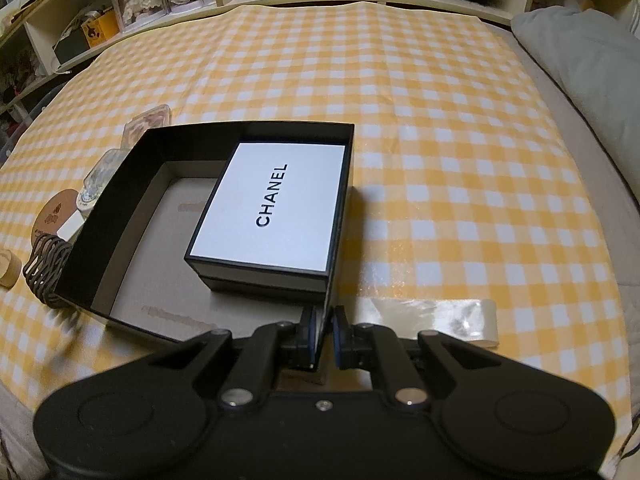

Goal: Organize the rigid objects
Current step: 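Move the left tool to the oval wooden block and grasp it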

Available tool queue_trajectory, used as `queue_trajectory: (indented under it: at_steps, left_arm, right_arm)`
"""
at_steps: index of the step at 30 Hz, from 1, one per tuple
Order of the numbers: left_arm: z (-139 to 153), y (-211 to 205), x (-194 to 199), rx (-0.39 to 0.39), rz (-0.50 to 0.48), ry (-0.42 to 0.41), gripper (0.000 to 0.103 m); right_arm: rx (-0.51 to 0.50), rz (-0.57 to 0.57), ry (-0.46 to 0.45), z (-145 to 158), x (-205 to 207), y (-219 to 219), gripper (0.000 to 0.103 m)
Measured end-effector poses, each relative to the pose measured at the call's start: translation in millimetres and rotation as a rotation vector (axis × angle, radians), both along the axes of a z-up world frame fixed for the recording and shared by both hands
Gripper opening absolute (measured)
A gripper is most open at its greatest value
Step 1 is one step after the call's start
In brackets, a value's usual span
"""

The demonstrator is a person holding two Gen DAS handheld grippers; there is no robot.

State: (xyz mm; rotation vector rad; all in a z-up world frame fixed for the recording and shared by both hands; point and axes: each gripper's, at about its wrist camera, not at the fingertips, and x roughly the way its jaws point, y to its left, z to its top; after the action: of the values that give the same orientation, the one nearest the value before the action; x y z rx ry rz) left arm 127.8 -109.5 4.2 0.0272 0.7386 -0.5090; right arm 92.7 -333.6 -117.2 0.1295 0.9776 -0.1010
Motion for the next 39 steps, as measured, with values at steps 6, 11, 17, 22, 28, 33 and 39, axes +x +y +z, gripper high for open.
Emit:
queue_trajectory:
  at_steps: [6, 11, 17, 22, 28, 33, 39]
  left_arm:
    - [-2, 40, -8, 0.072, 0.076, -0.012, 0.103]
    - [-20, 72, 3, 0.115, 0.168, 0.022, 0.103]
    - [-29, 112, 25, 0.171, 0.282, 0.025, 0.103]
    - [-31, 150, 49, 0.199, 0.395, 0.065, 0.103]
    - [-51, 174, 73, 0.268, 0.381, 0.172, 0.103]
    - [-78, 191, 86, 0.308, 0.411, 0.243, 0.103]
    - [-103, 192, 90, 0.305, 0.354, 0.339, 0.103]
  right_arm:
    - [-0.012, -0.005, -0.016, 2, -2, 1, 0.010]
    - [0.001, -0.006, -0.007, 1, -3, 0, 0.009]
    - [-0.010, -0.004, -0.002, 1, -1, 2, 0.008]
    - [-0.010, -0.004, -0.002, 1, -1, 2, 0.008]
    - [-0.010, -0.004, -0.003, 1, -1, 2, 0.008]
    - [-0.010, -0.005, -0.003, 1, -1, 3, 0.008]
    - [-0.005, -0.005, -0.004, 1, -1, 3, 0.008]
